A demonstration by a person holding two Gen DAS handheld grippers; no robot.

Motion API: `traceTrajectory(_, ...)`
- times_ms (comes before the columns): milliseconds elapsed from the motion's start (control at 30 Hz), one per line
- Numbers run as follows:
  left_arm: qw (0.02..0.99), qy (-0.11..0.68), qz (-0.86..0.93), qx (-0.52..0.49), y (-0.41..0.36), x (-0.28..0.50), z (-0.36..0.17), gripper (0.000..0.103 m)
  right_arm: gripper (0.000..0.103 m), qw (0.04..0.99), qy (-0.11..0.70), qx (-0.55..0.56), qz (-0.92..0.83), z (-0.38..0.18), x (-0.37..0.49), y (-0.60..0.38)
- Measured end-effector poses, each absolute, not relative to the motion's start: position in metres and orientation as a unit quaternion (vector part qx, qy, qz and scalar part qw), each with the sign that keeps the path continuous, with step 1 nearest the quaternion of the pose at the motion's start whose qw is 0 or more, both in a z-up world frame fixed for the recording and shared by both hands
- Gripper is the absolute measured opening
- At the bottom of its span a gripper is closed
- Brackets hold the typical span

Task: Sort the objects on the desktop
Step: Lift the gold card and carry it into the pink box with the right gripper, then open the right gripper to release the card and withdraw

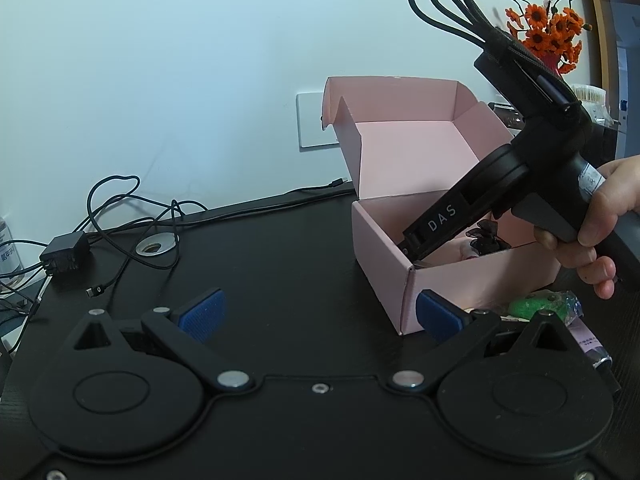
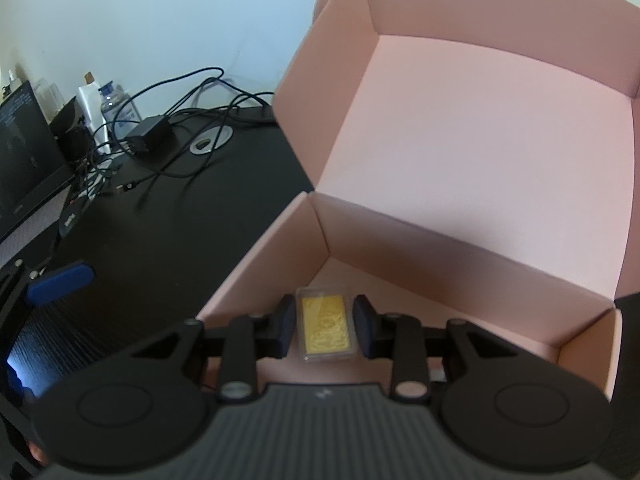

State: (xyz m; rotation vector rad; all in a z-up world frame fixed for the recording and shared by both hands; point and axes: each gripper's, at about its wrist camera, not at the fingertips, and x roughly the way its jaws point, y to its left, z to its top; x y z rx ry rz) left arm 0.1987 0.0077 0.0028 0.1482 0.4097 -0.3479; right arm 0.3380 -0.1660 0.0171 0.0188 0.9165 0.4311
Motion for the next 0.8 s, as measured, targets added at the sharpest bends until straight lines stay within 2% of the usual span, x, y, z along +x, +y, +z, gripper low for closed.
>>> traceTrajectory(433, 0.961, 0.201, -0.172, 0.075, 0.008, 0.198, 0.003, 0.103, 0.033, 0.872, 0.441, 0.057, 0.206, 0.017, 0.339, -0.179)
traceTrajectory(500, 0.961, 0.202, -0.172, 0.073, 0.008, 0.198, 0.003, 0.103, 0.042, 0.870, 0.441, 0.075, 0.206, 0.019, 0.339, -0.183)
traceTrajectory(567, 0.961, 0.203, -0.172, 0.073, 0.008, 0.199, 0.003, 0.103, 0.059, 0.877, 0.429, 0.086, 0.199, 0.024, 0.335, -0.188)
traceTrajectory(600, 0.961, 0.203, -0.172, 0.073, 0.008, 0.199, 0.003, 0.103, 0.063, 0.882, 0.419, 0.087, 0.198, 0.027, 0.332, -0.190)
traceTrajectory(667, 0.961, 0.203, -0.173, 0.073, 0.008, 0.199, 0.003, 0.103, 0.078, 0.889, 0.400, 0.089, 0.203, 0.034, 0.326, -0.194)
traceTrajectory(767, 0.961, 0.204, -0.173, 0.072, 0.008, 0.199, 0.003, 0.103, 0.093, 0.894, 0.376, 0.109, 0.217, 0.045, 0.316, -0.202)
traceTrajectory(800, 0.961, 0.204, -0.173, 0.071, 0.008, 0.200, 0.002, 0.103, 0.094, 0.894, 0.371, 0.118, 0.222, 0.049, 0.312, -0.205)
